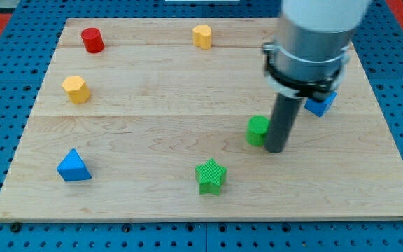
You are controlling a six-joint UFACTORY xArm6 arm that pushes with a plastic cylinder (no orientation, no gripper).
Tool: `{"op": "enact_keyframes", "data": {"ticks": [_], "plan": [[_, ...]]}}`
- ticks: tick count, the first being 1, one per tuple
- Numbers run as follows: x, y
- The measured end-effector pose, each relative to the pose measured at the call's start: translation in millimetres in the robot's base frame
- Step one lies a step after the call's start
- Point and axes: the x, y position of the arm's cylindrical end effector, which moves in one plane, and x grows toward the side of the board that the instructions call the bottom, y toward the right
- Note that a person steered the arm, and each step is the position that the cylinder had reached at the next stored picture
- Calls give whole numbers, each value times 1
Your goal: Move the green blocks to the bottom side of the yellow heart
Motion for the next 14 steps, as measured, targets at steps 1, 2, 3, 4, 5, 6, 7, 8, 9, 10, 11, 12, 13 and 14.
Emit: {"op": "enact_keyframes", "data": {"ticks": [1,2,3,4,5,6,7,8,9,10,11,12,13,14], "plan": [[15,7],[61,9],[105,-35],[108,-57],[72,-71],[18,-72],[14,-47],[12,5],[-20,-1],[-32,-89],[-15,-53],[16,-4],[50,-61],[61,-106]]}}
